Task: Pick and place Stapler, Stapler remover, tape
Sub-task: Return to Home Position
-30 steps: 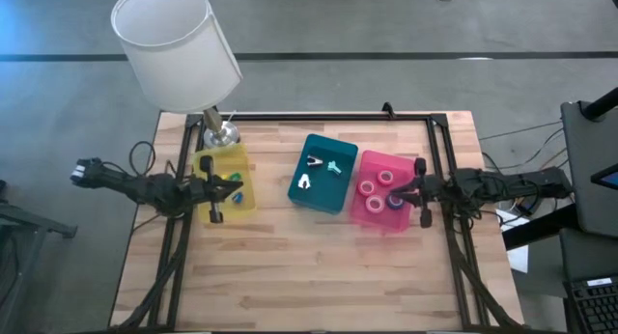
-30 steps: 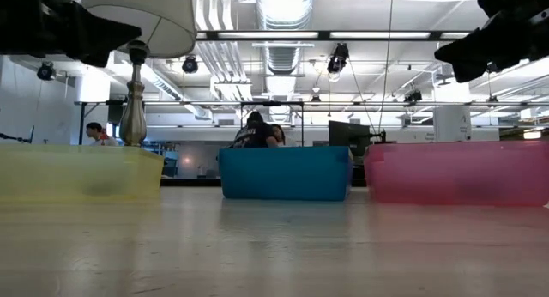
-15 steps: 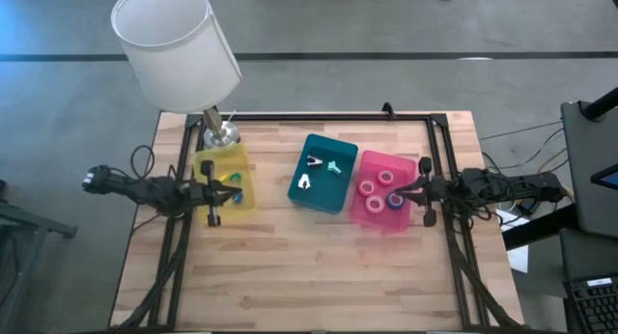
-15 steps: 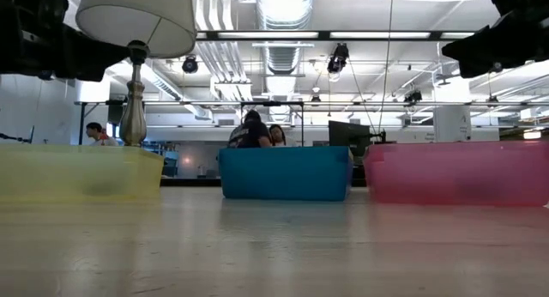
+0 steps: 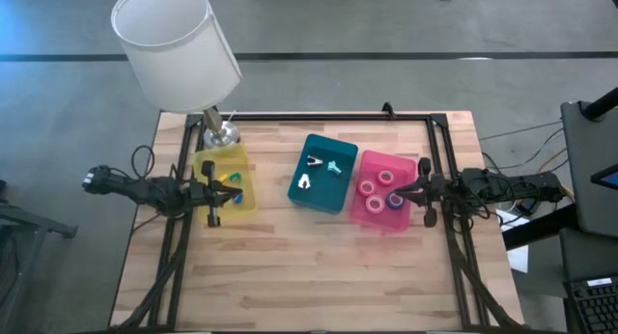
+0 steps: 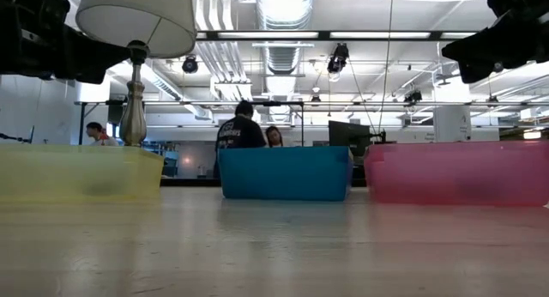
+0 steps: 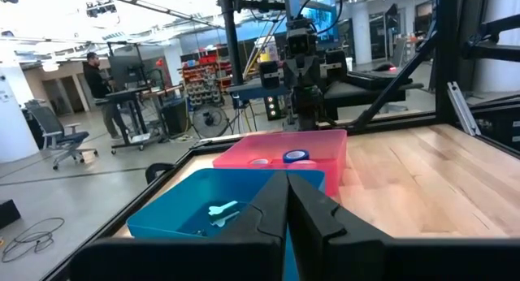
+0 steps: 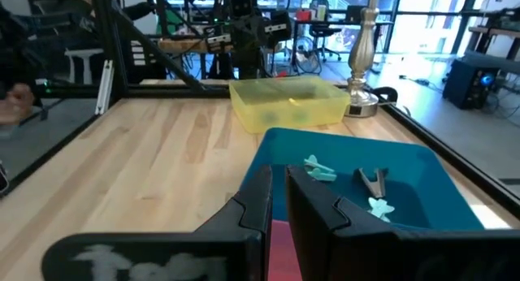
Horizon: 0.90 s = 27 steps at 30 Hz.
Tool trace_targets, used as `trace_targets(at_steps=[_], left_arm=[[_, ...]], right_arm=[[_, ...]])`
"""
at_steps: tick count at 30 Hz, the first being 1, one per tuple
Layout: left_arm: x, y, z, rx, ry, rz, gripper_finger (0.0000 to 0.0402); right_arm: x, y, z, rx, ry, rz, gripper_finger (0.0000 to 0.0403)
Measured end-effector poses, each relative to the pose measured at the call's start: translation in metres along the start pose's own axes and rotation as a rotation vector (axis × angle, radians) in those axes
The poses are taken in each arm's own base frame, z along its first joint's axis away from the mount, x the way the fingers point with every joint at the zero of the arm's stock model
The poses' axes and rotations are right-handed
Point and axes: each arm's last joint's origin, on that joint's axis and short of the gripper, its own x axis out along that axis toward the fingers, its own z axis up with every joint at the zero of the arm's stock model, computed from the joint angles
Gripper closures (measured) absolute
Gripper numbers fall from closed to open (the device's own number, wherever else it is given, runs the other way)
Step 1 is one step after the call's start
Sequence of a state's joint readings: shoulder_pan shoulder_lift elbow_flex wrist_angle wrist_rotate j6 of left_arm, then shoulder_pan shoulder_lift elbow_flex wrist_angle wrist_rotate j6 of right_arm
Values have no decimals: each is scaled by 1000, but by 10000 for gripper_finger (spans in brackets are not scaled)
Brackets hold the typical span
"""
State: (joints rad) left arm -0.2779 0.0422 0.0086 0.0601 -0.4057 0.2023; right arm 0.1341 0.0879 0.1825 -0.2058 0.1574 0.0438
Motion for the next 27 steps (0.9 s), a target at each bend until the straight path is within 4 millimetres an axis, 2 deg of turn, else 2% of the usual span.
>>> trace_targets(at_steps=[27], left_arm=[[0,0,-1,1,5,2,390]], right_arm=[[0,0,0,-18,0,0,371]])
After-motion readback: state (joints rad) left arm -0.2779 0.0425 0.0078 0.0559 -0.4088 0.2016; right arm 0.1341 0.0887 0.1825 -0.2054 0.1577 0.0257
